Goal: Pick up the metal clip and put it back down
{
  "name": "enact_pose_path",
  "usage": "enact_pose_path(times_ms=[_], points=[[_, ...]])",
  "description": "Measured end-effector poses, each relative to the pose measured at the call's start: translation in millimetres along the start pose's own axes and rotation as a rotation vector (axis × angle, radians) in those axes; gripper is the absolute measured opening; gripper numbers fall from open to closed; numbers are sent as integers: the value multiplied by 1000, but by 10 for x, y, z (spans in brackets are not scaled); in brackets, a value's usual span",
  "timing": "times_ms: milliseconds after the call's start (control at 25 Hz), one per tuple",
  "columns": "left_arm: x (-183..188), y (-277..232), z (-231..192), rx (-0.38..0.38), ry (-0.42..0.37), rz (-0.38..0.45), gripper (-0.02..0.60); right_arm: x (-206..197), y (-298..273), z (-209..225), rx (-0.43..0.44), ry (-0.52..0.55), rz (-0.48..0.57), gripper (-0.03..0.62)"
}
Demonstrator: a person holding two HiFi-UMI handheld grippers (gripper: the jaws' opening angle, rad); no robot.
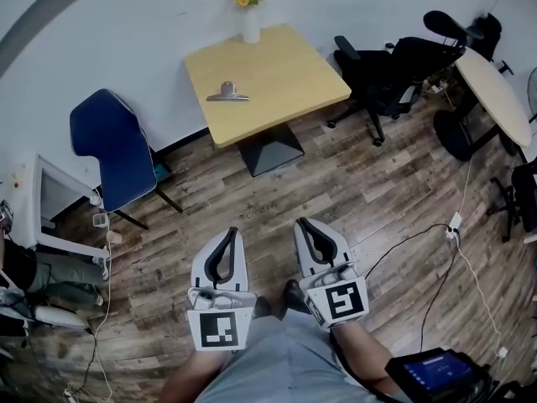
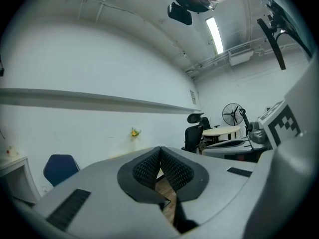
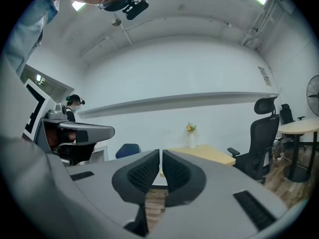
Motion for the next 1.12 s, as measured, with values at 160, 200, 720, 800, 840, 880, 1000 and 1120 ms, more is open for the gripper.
enact_pose_path(times_ms=[160, 200, 720, 800, 840, 880, 1000, 1120], points=[[70, -151, 181, 25, -21, -1, 18, 54, 9, 323, 6, -12, 15, 49], [77, -184, 206, 32, -29, -2, 18, 54, -10, 389, 8, -18, 19, 51], [-109, -656, -159, 97, -17, -50, 18, -150, -724, 603, 58, -66, -41, 51], [-181, -798, -314, 102, 9, -67, 18, -182, -919, 616, 58, -65, -60, 49], [-211, -880, -400, 105, 20, -74, 18, -198, -1022, 623, 57, -65, -70, 51], [-238, -966, -488, 107, 28, -79, 18, -219, -1130, 628, 57, -65, -80, 51], [-337, -1241, -768, 108, 48, -85, 18, -309, -1510, 631, 60, -65, -114, 51], [-407, -1509, -1100, 114, 74, -78, 18, -352, -1949, 561, 79, -56, -134, 49]])
Point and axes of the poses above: the fingertips, and each gripper's own axes: y backward along the fingers, z to its right, x out of its top, the point moved 4 cm from there along y, backward along the fingers, and after that the axes turned 1 degree about x, right-handed, at the moved point
